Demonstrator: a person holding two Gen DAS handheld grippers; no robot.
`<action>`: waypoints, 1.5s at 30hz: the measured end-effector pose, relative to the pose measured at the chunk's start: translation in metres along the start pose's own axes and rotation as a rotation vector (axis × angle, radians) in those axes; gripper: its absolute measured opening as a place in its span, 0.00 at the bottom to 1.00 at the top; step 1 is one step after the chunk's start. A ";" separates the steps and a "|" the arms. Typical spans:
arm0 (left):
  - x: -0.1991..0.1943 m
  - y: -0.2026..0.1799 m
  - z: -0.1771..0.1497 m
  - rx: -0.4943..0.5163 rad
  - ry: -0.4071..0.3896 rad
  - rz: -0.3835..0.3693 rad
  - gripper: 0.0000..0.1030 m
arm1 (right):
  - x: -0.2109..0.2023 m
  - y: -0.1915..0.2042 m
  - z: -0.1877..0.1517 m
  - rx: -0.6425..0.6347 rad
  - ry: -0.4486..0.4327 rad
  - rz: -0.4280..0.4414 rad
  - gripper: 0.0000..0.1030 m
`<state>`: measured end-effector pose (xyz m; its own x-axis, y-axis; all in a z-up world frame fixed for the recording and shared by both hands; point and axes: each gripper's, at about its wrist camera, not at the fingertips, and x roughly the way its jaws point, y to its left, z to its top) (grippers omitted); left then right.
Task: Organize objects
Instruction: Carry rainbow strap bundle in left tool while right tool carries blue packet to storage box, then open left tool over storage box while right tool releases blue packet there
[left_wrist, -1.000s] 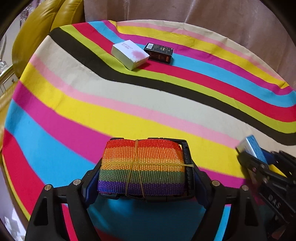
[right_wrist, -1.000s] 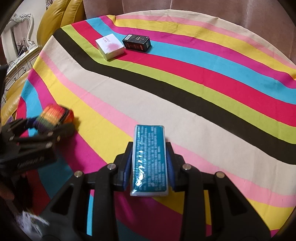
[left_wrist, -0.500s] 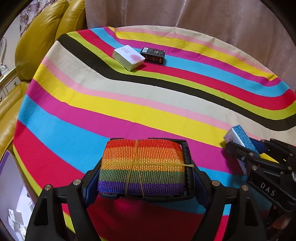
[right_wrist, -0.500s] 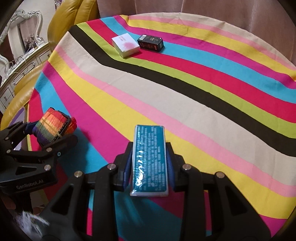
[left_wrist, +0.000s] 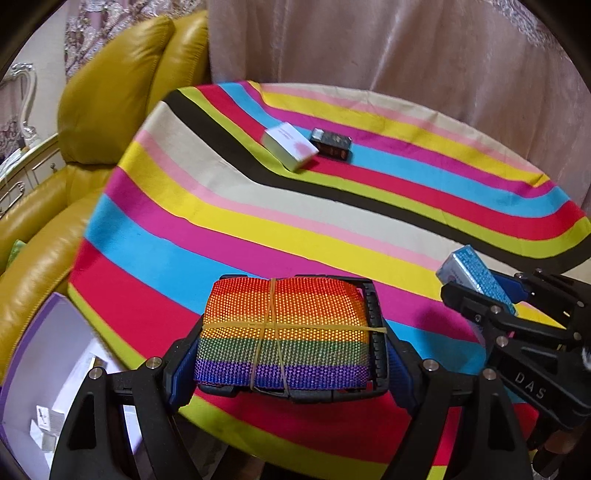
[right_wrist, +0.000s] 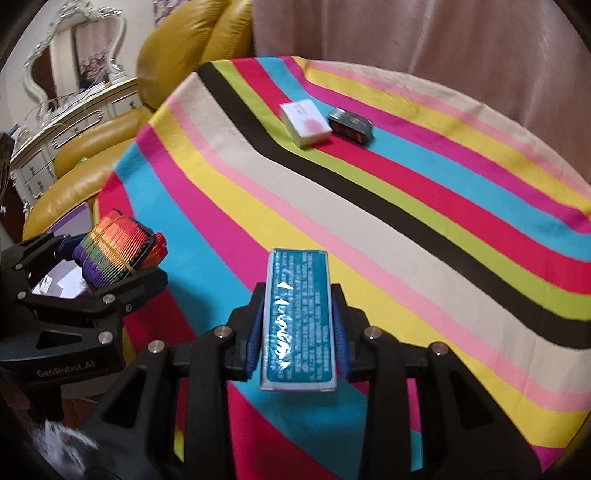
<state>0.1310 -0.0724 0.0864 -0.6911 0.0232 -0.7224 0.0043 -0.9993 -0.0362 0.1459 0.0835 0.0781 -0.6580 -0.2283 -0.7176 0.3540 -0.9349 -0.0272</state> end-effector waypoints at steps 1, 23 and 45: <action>-0.003 0.004 0.000 -0.005 -0.005 0.002 0.81 | -0.002 0.005 0.001 -0.010 -0.005 0.004 0.36; -0.077 0.123 -0.038 -0.209 -0.105 0.192 0.81 | -0.017 0.145 0.032 -0.321 -0.045 0.173 0.36; -0.134 0.267 -0.119 -0.545 -0.121 0.453 0.81 | -0.014 0.317 0.026 -0.685 -0.020 0.449 0.36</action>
<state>0.3113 -0.3392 0.0914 -0.6109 -0.4257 -0.6676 0.6481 -0.7532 -0.1128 0.2499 -0.2164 0.0977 -0.3658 -0.5522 -0.7491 0.9100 -0.3810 -0.1636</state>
